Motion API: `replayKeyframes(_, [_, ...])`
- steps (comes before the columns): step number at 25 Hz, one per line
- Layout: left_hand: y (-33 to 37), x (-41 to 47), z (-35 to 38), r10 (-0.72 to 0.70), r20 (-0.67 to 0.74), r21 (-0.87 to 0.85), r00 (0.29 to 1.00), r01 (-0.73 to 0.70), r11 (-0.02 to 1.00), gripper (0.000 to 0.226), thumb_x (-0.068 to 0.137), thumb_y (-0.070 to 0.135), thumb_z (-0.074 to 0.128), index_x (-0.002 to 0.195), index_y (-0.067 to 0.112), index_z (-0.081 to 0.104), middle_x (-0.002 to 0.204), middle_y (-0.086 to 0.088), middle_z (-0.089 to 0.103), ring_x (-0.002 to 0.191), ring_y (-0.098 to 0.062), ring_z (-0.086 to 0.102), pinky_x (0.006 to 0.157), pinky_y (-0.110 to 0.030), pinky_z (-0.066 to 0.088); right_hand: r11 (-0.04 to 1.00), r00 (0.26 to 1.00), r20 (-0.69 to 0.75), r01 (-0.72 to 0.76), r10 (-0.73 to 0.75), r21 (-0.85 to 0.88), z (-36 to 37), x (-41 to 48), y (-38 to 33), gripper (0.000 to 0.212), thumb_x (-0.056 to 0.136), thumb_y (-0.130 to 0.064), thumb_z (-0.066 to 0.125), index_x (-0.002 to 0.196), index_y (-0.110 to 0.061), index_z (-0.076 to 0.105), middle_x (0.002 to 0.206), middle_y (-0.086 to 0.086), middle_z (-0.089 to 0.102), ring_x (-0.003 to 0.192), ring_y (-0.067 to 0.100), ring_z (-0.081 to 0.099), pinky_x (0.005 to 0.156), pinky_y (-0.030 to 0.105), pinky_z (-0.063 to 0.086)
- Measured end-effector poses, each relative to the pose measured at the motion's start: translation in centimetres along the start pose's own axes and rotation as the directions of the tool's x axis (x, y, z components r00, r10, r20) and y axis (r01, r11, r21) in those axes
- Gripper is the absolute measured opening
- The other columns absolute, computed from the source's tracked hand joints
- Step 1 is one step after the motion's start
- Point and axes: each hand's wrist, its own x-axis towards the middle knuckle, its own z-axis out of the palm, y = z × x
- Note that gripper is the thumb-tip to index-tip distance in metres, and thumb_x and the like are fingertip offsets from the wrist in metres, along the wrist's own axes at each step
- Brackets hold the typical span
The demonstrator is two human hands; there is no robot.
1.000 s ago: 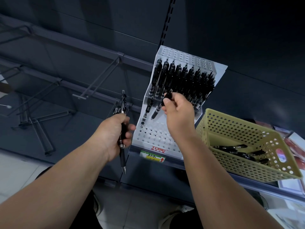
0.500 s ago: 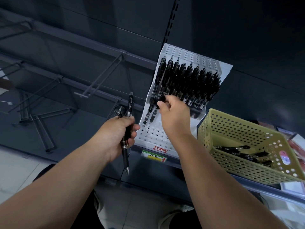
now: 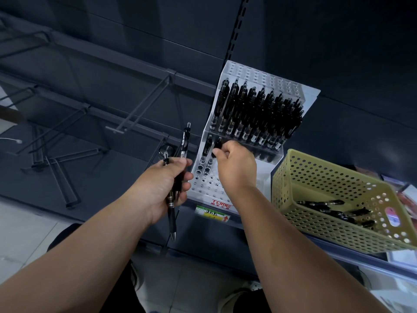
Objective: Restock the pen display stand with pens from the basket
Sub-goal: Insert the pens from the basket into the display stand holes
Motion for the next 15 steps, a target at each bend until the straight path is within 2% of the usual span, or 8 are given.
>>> replayKeyframes(3, [0.0,-0.4,0.2,0.008,0.010,0.033,1.000,-0.008,0.999,0.018,0.095,0.030,0.055,0.101,0.018,0.067,0.063,0.002,0.061,0.045,-0.007,0.047,0.036,-0.017,0.032,0.999,0.999,0.024,-0.032,0.031,0.043,-0.4,-0.2,-0.1,0.018,0.095,-0.031,0.058,0.095,-0.014,0.065,0.075,-0.002,0.063,0.063,0.015,0.054,0.058,0.029,0.043])
replayKeyframes(6, [0.1,-0.8,0.4,0.011,0.009,0.046,1.000,-0.011,0.999,0.020,0.096,0.025,0.053,0.103,0.014,0.069,0.062,0.001,0.063,0.044,-0.008,0.043,0.033,-0.015,0.027,0.983,0.998,0.032,-0.063,0.058,0.175,-1.3,-1.3,-0.2,0.015,0.096,-0.027,0.057,0.104,-0.018,0.065,0.088,-0.005,0.066,0.079,0.012,0.063,0.070,0.032,0.052])
replayKeyframes(9, [0.2,-1.3,0.9,0.017,0.002,0.048,1.000,-0.017,0.999,0.013,0.095,0.018,0.052,0.097,0.013,0.063,0.063,-0.003,0.066,0.046,-0.010,0.043,0.033,-0.016,0.026,0.928,0.993,0.028,-0.115,0.113,0.354,-2.3,-2.5,-0.2,0.009,0.095,-0.019,0.055,0.095,-0.021,0.064,0.085,-0.006,0.067,0.076,0.010,0.067,0.068,0.031,0.054])
replayKeyframes(12, [0.1,-1.8,1.5,0.034,0.022,0.057,0.999,-0.035,0.998,0.008,0.095,0.017,0.053,0.088,0.016,0.055,0.065,-0.005,0.069,0.049,-0.011,0.044,0.034,-0.017,0.027,0.797,0.972,0.133,-0.235,0.193,0.557,-3.9,-3.4,-0.6,0.011,0.096,-0.018,0.056,0.091,-0.022,0.064,0.087,-0.004,0.070,0.067,0.004,0.065,0.065,0.023,0.053])
replayKeyframes(15, [-0.2,-2.4,2.3,0.043,0.084,0.082,0.996,-0.050,0.995,0.007,0.094,0.020,0.056,0.088,0.017,0.058,0.070,-0.005,0.069,0.051,-0.011,0.048,0.037,-0.018,0.032,0.568,0.931,0.320,-0.360,0.174,0.740,-5.3,-4.2,-1.2,0.010,0.097,-0.020,0.057,0.095,-0.019,0.067,0.092,0.002,0.071,0.076,0.011,0.065,0.069,0.025,0.052])
